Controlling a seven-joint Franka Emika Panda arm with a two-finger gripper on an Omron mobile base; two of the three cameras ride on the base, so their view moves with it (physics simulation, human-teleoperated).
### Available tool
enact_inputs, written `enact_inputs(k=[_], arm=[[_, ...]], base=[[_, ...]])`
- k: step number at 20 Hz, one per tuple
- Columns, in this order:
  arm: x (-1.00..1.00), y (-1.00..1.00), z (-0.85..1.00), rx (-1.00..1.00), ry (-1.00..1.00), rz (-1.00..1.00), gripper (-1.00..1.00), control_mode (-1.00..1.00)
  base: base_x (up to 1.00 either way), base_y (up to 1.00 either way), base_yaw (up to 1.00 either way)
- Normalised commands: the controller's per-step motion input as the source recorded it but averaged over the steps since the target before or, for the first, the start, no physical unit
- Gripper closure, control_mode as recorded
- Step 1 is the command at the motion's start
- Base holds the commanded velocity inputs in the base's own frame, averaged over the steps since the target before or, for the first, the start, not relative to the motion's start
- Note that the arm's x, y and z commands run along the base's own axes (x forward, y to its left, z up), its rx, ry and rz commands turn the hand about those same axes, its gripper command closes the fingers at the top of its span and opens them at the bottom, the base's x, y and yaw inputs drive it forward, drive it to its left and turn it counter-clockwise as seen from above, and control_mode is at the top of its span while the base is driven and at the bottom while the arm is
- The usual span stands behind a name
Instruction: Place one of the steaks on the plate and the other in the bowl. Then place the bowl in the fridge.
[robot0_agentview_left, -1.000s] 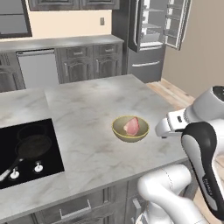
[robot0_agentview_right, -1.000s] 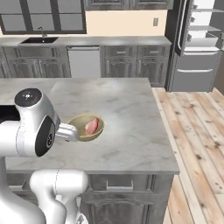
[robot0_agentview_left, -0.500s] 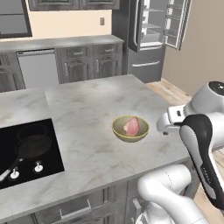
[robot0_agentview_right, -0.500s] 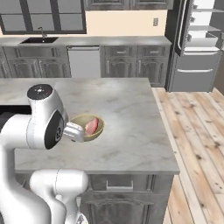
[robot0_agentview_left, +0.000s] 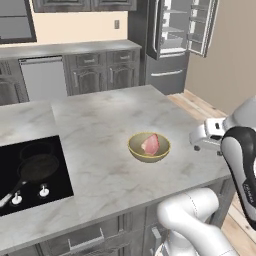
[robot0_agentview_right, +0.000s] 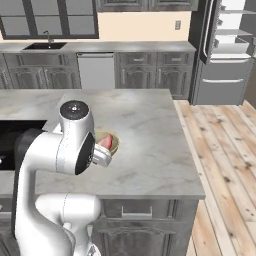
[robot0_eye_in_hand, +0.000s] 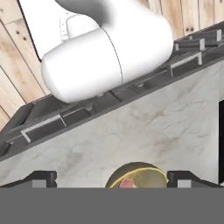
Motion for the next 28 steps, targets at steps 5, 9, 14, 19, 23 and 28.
enact_inputs(k=[5,9,14,19,23,28], arm=[[0.54,0.02,-0.10,0.00,0.01,0.00,-1.00,-1.00],[0.41,-0.03,-0.27,0.04,0.01,0.00,-1.00,-1.00],[0.38,-0.09,-0.38,0.05,0.01,0.00,-1.00,-1.00],[0.37,-0.05,-0.35,0.04,0.01,0.00,-1.00,-1.00],[0.40,0.00,-0.33,0.00,0.04,0.00,-1.00,-1.00],[0.40,0.00,-0.29,0.00,0.06,0.00,-1.00,-1.00]], base=[[0.00,0.00,0.00],[0.00,0.00,0.00],[0.00,0.00,0.00],[0.00,0.00,0.00],[0.00,0.00,0.00],[0.00,0.00,0.00]])
